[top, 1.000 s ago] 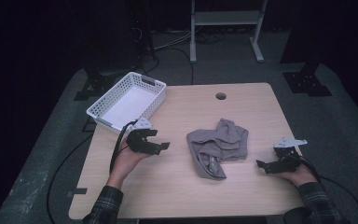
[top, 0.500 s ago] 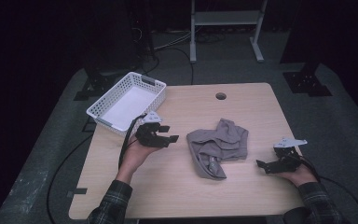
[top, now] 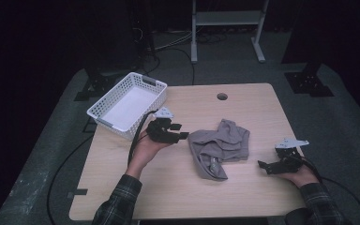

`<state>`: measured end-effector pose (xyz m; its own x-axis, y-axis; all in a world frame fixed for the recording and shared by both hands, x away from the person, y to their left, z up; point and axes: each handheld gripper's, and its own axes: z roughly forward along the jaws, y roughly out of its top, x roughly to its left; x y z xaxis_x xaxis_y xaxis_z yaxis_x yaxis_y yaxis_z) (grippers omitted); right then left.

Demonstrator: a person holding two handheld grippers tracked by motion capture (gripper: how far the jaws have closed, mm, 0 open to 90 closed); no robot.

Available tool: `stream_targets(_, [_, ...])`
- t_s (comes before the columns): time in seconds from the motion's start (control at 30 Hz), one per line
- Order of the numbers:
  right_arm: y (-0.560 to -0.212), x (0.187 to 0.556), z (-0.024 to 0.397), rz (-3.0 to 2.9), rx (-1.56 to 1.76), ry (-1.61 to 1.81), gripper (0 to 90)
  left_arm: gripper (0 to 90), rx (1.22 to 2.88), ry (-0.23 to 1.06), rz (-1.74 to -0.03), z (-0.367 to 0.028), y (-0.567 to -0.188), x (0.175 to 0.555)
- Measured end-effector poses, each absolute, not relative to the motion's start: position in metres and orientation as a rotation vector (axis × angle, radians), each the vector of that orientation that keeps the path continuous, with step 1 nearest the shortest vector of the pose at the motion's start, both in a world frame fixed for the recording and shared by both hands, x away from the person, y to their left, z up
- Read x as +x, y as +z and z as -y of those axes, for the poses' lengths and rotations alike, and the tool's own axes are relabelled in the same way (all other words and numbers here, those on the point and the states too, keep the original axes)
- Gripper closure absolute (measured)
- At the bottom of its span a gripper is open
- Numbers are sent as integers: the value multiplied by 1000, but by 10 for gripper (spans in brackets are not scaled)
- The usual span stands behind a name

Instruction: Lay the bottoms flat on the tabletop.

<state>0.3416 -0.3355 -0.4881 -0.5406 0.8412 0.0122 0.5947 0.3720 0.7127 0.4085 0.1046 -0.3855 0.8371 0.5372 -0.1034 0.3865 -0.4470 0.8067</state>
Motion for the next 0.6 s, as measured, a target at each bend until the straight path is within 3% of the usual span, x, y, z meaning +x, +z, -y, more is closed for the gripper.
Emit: stream_targets(0.6, [-488, 342, 336, -2280, 1254, 964, 9, 474, 2119, 165, -581, -61, -382, 419])
